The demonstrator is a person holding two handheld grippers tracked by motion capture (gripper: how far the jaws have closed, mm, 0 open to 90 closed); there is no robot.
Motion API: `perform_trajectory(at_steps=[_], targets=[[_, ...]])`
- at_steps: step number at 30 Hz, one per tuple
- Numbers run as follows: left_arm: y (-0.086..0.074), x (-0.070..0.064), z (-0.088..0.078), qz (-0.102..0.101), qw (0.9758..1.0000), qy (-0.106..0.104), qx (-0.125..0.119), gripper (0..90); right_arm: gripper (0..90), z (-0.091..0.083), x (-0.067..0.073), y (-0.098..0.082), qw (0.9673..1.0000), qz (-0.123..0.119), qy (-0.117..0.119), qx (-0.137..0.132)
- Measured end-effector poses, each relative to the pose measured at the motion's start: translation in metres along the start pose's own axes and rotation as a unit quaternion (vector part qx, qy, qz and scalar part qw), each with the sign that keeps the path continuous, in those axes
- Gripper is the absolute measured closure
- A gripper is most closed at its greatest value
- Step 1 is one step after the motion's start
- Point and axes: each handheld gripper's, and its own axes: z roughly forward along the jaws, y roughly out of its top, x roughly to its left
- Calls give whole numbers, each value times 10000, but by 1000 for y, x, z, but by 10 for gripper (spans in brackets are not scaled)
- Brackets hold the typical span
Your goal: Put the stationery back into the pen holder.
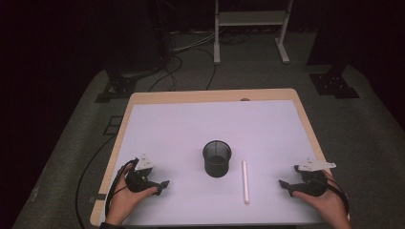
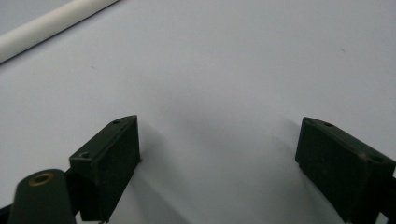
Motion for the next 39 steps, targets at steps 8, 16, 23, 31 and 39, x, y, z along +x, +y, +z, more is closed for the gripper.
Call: perform_trajectory(at_steps=[8,16,23,31,39], targets=[[-8,2,2,11,9999,154,-76,70,134,0,0,0,10000,-47,-19,-17],[-13,4,4,37,9996,148,-240,27,197,-3,5,2,10000,-16,-51,-37],[-13,4,5,39,9996,145,-236,25,266,-10,10,10,9998,100,-76,-125],[-13,4,5,38,9996,142,-236,25,320,-13,19,25,9997,217,14,-90],[-13,4,5,38,9996,138,-236,25,346,-8,31,45,9997,163,153,-99]])
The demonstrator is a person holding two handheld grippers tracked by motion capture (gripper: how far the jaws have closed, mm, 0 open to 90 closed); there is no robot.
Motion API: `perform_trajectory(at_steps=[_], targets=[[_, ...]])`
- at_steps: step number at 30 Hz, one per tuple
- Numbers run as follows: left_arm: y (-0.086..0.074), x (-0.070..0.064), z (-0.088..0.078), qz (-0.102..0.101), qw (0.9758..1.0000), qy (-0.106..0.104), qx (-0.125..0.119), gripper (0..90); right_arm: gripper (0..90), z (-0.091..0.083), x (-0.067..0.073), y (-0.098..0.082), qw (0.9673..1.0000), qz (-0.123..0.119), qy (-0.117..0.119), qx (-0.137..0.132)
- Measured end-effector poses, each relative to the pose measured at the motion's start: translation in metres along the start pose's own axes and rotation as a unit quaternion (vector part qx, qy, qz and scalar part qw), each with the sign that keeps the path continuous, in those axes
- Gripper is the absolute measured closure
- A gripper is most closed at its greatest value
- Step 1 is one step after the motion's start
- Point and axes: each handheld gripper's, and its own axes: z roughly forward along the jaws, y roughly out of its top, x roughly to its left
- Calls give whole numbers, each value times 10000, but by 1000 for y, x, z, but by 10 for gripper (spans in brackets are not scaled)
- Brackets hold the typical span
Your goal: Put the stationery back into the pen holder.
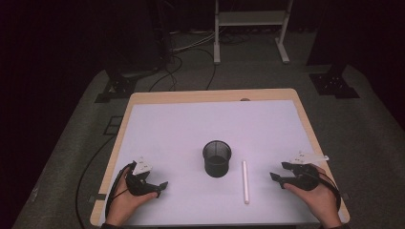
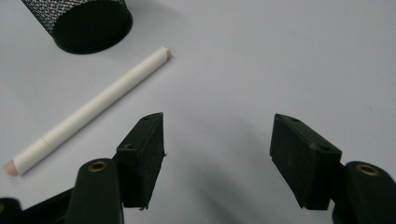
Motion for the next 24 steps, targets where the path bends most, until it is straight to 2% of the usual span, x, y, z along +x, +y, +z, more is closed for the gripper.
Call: perform_trajectory(at_steps=[10,24], targets=[[0,0,0,-4,10000,-2,0,25,366,11,15,17,9997,-135,187,-13],[0,0,0,-8,10000,-7,0,25,412,28,33,33,9987,-300,392,99]])
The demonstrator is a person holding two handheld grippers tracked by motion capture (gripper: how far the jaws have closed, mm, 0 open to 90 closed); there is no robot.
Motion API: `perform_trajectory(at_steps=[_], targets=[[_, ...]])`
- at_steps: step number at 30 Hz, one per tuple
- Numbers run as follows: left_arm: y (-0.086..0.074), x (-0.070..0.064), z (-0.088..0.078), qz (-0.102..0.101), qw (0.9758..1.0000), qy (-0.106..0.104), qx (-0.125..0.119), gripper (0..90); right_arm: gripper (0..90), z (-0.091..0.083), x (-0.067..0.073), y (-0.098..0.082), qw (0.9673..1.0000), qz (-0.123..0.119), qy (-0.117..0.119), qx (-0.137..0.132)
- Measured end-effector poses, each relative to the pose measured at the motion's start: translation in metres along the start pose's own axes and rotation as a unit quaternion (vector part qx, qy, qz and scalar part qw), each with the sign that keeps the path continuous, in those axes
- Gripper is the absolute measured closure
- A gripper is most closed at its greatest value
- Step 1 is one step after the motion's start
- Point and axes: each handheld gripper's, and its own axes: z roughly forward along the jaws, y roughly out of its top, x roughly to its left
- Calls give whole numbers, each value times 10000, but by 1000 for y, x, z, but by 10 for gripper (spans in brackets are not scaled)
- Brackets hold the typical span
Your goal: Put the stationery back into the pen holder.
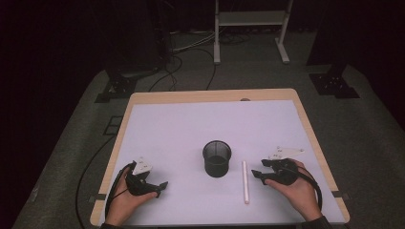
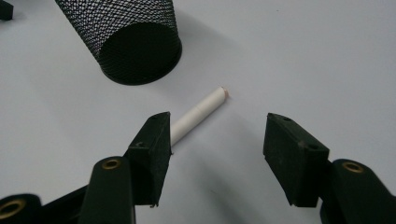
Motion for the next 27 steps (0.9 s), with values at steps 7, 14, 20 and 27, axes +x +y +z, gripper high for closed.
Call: perform_trajectory(at_steps=[7,14,20,27], targets=[[0,0,0,-3,10000,-1,-1,24,437,12,7,5,9999,-19,71,88],[0,0,0,-5,10000,-4,1,25,466,23,14,5,9995,-83,159,273],[0,0,0,-6,10000,-6,2,25,491,31,19,3,9989,-138,201,408],[0,0,0,-8,10000,-8,1,25,549,39,21,1,9980,-273,182,537]])
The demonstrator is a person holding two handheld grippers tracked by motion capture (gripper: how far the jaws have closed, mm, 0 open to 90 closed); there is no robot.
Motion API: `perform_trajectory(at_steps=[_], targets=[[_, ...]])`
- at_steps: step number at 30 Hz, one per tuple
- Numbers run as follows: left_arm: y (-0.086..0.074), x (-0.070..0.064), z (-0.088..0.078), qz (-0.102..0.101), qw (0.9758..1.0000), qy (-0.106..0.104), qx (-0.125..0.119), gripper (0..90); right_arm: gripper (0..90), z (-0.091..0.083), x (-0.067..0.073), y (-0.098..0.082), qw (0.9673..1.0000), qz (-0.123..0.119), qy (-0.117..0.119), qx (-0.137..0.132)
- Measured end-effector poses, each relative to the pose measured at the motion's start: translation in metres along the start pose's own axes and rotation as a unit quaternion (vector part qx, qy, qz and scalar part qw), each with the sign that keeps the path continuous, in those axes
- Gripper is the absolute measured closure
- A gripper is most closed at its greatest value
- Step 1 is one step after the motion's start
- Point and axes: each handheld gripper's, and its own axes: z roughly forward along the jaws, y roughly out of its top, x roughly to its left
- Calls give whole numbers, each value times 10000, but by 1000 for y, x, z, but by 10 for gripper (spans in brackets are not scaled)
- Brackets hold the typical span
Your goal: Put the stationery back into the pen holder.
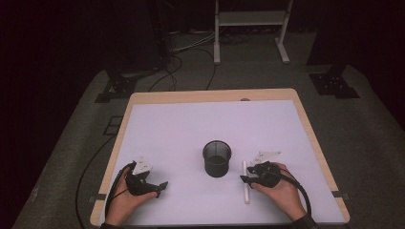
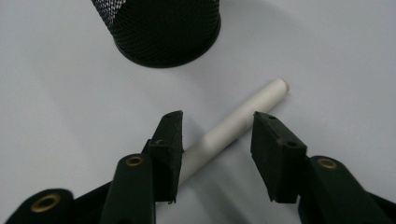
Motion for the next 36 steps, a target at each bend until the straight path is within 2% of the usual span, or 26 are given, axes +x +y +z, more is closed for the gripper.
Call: perform_trajectory(at_steps=[6,18,32,36], targets=[[0,0,0,-3,10000,-2,2,25,623,1,2,-1,9999,-17,-108,92],[0,0,0,-5,10000,-7,3,25,771,-2,-4,-3,9996,17,-199,212],[0,0,0,-11,10000,-8,0,25,777,-20,-14,-12,9990,62,-206,392],[0,0,0,-7,10000,-7,1,25,776,-27,-18,-18,9985,151,-236,462]])
